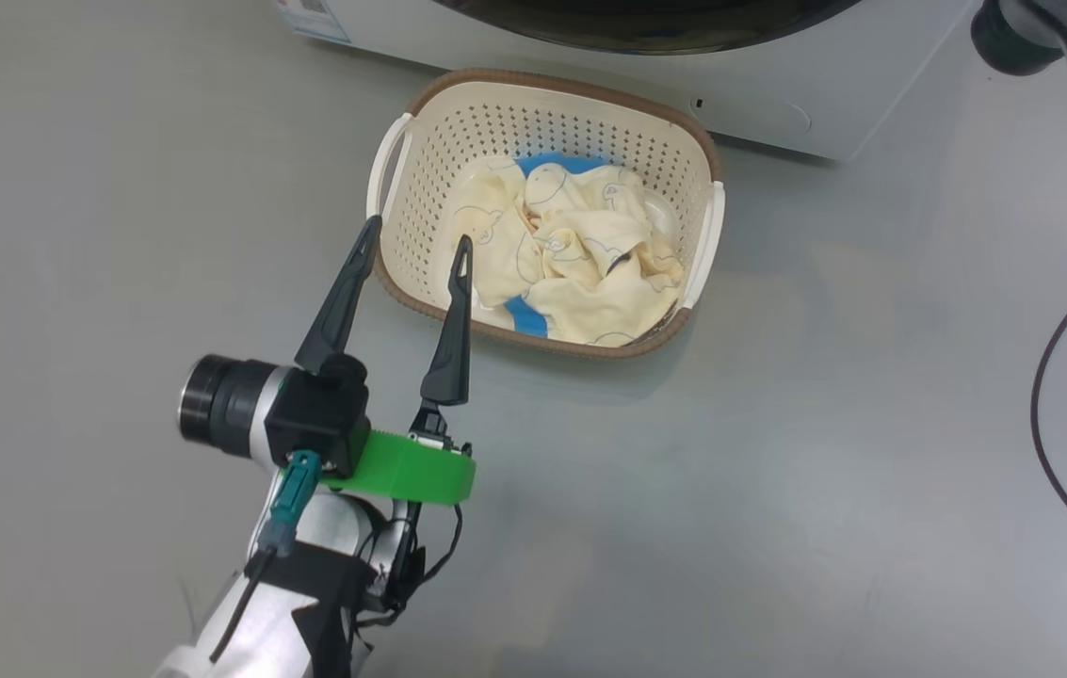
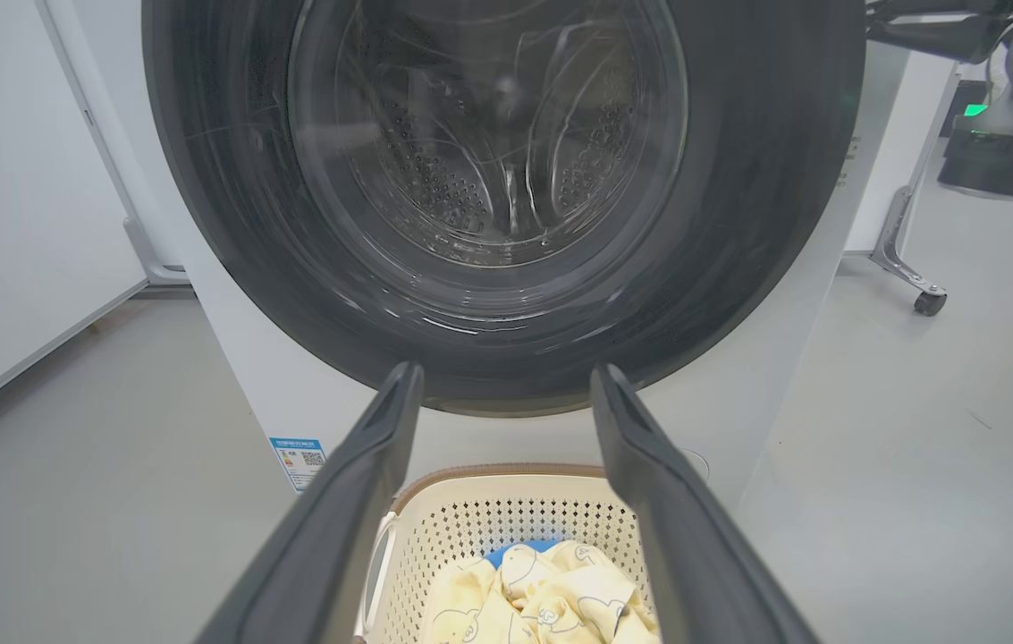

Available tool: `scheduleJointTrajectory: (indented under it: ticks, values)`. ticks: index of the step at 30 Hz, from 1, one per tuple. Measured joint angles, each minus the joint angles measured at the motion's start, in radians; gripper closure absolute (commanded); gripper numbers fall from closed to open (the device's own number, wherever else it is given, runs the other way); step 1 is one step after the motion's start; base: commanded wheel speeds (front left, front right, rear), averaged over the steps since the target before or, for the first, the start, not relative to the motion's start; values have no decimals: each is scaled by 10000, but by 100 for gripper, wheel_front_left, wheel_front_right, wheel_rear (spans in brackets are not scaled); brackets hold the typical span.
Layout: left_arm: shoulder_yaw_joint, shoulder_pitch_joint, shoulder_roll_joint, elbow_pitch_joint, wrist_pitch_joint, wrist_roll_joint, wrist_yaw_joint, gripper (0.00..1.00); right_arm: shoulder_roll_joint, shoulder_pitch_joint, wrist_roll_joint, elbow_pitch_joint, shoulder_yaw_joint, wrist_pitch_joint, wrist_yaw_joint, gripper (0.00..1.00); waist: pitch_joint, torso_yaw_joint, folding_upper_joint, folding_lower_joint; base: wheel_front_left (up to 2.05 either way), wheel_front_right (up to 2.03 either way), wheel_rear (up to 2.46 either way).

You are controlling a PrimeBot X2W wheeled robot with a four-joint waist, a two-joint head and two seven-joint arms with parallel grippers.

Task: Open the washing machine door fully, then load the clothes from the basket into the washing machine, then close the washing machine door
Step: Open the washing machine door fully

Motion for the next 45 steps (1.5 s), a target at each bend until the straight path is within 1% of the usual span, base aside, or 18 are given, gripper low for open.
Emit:
scheduleJointTrajectory:
  ticks: [5, 10, 17, 24, 30, 36, 41, 45]
  values:
    - [-165, -41, -2, -2, 0, -33, 107, 0, -96, -510, -320, 596, 217, 0, 0, 100, 132, 198, 0, 0, 0, 0, 0]
    - [-274, -55, -4, -10, 0, -33, 119, 0, -203, -656, -587, 679, 485, 104, 0, 100, 174, 259, 0, 0, 0, 0, 0]
    - [-284, -56, -4, -33, 0, -82, 163, 0, -234, -665, -596, 616, 594, 360, 0, 100, 184, 221, 0, 0, 0, 0, 0]
    - [-286, -141, -4, -6, 0, -134, 196, 0, -274, -387, -673, 201, 821, 1116, 0, 100, 179, 58, 0, 0, 0, 0, 0]
    - [-270, -179, -4, 29, 0, -134, 196, 0, -213, 42, -671, -226, 991, 1419, 2, 100, 110, -60, 0, -2, 0, 0, 0]
    - [-261, -180, -4, 25, 0, -134, 207, 0, 38, 646, -548, -899, 1156, 1664, 2, 100, 78, -186, 0, -1, 0, 0, 0]
    - [-226, -179, -4, 23, 0, -134, 203, 0, 242, 1372, -470, -1425, 1492, 1875, 0, 100, -8, -289, 0, -1, 0, 0, 0]
    - [-194, -165, -4, 21, 0, -132, 192, 0, 345, 1945, -353, -2092, 1793, 1985, 0, 100, -90, -352, 1, -1, 0, 0, 0]
